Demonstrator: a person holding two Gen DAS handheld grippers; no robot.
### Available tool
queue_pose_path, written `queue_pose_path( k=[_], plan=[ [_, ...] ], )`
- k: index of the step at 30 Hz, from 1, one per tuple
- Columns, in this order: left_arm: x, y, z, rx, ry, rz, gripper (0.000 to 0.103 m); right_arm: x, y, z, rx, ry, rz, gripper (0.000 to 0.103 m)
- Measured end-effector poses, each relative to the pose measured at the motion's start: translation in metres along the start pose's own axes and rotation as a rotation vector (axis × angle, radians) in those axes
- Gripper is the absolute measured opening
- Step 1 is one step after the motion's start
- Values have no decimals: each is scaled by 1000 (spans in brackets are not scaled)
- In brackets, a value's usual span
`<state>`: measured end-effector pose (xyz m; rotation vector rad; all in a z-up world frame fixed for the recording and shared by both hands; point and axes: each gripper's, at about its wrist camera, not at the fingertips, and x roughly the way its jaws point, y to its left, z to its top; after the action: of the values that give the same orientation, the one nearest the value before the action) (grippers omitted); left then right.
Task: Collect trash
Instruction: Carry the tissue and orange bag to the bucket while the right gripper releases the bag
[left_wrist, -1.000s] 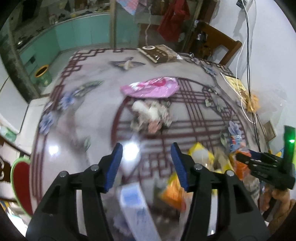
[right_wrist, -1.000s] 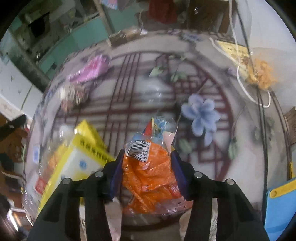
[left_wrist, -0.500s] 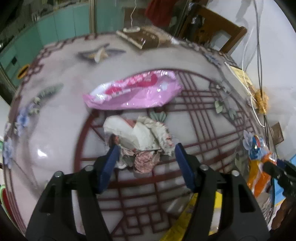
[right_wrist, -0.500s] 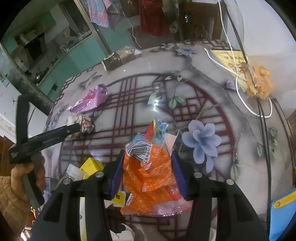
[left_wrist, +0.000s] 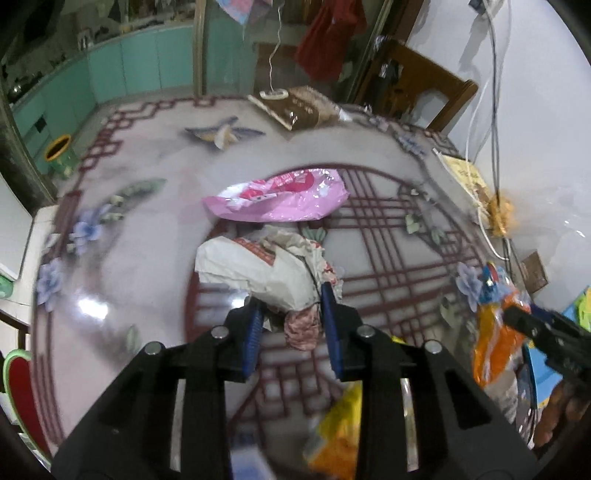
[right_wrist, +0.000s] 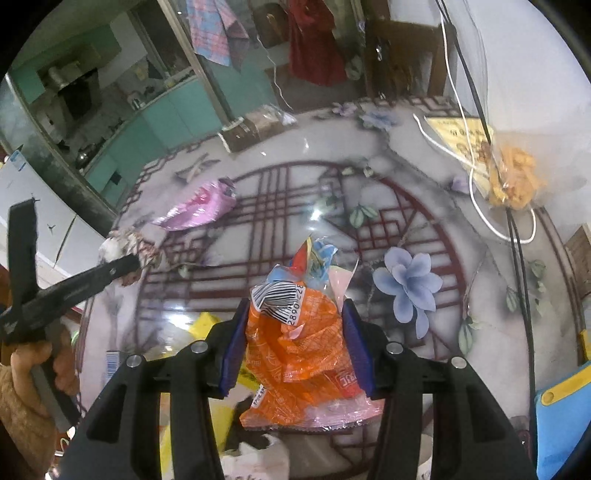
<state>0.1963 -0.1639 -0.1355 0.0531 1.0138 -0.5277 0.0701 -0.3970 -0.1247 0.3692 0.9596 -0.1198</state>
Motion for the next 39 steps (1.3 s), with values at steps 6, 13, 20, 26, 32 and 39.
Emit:
queue_pose_path(
  k=[6, 13, 20, 26, 32, 39],
  plan=[
    [-61, 5, -31, -11, -56, 14, 29, -36, 27, -5, -45, -63, 8, 47],
    [-118, 22, -71, -34, -115, 63, 29, -66, 56, -12, -93, -107, 12, 47],
    [-147, 38, -90, -72, -152, 90, 29, -88, 90, -17, -152, -152, 27, 47],
    [-161, 60, -107, -98, -159, 123, 30, -92, 115, -25, -183, -158, 50, 47],
    [-173, 87, -121, -124, -166, 162, 30, -85, 146, -32, -217, -144, 68, 47],
    [-187, 129, -136, -177, -169, 193, 30, -77, 190, -39, -268, -133, 90, 47]
  ],
)
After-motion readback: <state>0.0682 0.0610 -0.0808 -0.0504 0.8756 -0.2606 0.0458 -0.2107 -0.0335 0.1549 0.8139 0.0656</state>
